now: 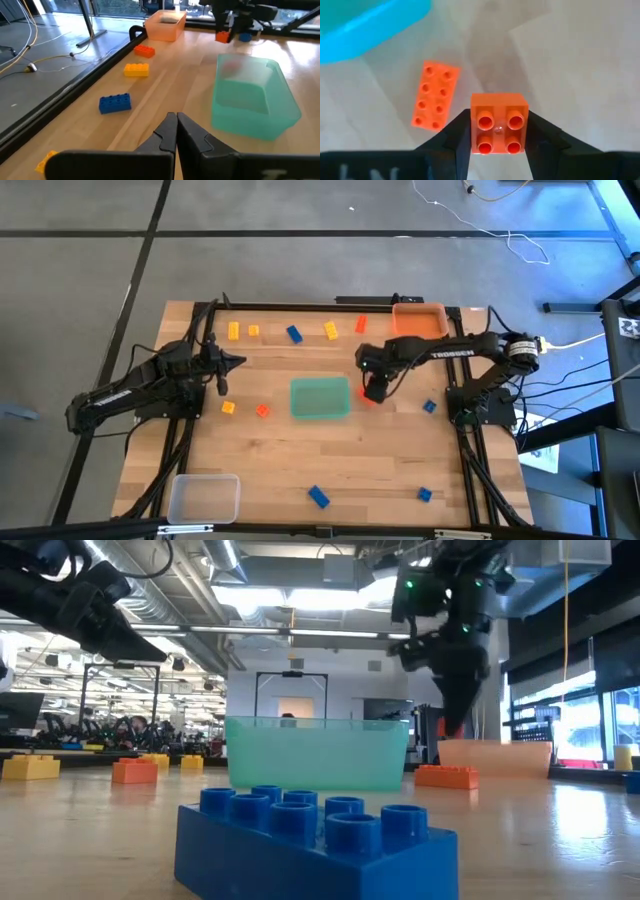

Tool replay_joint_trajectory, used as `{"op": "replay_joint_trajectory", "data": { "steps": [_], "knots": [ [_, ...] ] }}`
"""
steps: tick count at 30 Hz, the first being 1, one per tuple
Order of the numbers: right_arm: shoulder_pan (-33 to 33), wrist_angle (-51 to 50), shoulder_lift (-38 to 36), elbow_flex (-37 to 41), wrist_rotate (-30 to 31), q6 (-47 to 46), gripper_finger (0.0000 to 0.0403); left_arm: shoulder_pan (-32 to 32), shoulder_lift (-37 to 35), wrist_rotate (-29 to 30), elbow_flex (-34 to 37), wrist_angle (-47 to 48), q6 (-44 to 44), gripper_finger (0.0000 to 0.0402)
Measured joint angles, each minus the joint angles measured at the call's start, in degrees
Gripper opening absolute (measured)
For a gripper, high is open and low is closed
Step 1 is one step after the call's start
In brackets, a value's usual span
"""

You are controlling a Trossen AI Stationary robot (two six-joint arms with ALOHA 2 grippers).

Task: Sort & place blocks by color
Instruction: Put the orange game piece into the orange bin

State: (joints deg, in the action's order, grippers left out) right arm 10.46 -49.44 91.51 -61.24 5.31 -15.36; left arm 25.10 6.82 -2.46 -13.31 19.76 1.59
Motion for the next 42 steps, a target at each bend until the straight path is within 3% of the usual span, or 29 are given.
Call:
{"op": "replay_joint_trajectory", "data": {
  "steps": [9,17,24,32,42],
  "knots": [
    [6.4,-10.9,-0.1,-10.5,6.8,-5.8,0.0139,0.0,8.2,3.1,-10.9,5.1,1.7,0.0000],
    [15.2,-14.2,-0.1,-13.5,10.6,-13.4,0.0139,0.0,25.2,6.9,-26.0,15.6,1.1,0.0000],
    [26.1,-13.1,-0.1,-12.5,12.0,-17.4,0.0139,0.0,39.4,7.4,-36.6,19.1,1.7,0.0000],
    [36.7,-8.3,1.7,-12.4,11.2,-14.6,0.0139,-1.2,50.2,7.4,-45.9,22.2,5.2,0.0000],
    [40.0,-6.0,10.3,-12.4,10.0,-8.2,0.0139,-4.4,55.5,7.8,-52.7,23.3,6.4,0.0000]
  ]
}}
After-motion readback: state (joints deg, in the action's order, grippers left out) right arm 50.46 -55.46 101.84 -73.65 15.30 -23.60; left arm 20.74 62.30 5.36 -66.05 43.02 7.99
